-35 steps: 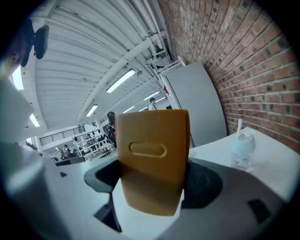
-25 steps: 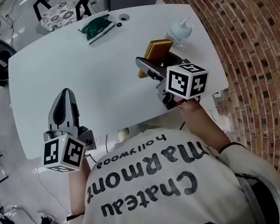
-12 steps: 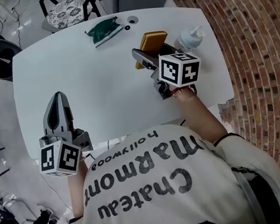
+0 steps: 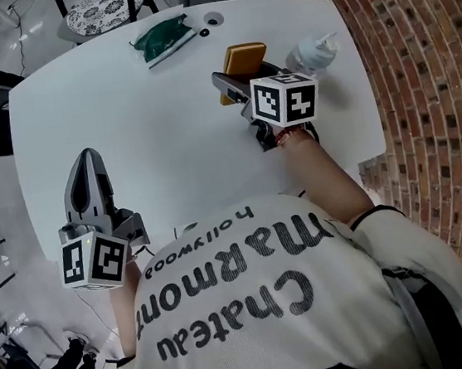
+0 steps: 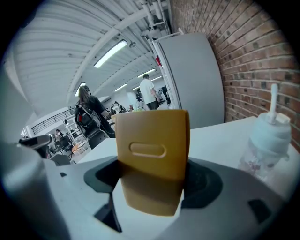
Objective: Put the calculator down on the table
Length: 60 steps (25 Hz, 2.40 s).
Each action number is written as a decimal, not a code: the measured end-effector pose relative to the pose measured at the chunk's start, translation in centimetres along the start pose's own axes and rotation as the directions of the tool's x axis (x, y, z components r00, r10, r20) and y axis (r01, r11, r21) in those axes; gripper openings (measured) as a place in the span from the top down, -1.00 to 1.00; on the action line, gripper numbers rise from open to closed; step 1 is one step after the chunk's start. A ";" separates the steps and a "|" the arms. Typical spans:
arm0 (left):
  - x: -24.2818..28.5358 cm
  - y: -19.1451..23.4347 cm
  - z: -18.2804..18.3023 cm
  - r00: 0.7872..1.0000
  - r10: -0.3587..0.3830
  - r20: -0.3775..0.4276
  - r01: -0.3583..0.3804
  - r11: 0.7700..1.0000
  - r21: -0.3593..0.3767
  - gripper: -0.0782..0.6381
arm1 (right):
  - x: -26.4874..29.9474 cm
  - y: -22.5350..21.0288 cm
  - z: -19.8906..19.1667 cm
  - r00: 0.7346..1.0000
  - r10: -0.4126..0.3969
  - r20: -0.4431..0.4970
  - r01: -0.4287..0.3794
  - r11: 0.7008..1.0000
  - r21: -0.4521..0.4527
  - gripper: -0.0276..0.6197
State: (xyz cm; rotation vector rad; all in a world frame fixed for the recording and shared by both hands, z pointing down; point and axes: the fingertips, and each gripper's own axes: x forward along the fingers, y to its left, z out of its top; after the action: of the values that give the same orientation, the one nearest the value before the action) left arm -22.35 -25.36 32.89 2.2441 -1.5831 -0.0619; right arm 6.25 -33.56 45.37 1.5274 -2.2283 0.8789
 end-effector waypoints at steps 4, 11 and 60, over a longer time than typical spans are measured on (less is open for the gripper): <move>0.0 0.2 -0.3 1.000 0.007 -0.003 -0.007 1.000 -0.007 0.78 | 0.7 -0.6 -1.6 0.999 -0.008 -0.037 0.008 1.000 0.001 -0.31; 0.0 0.0 -0.5 1.000 0.016 -0.010 -0.016 1.000 -0.006 0.78 | 1.7 -1.7 -4.4 0.994 -0.017 -0.111 0.017 1.000 0.005 -0.31; -0.9 2.8 -1.1 0.996 0.084 -0.027 -0.085 0.996 -0.030 0.78 | 7.6 -2.1 -7.1 0.969 -0.101 -0.227 0.089 0.994 -0.062 -0.30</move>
State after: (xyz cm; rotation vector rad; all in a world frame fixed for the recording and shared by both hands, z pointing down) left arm -24.90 -25.00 34.70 2.1430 -1.6499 -0.0337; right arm 4.54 -35.15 55.73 1.4183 -1.9822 0.9118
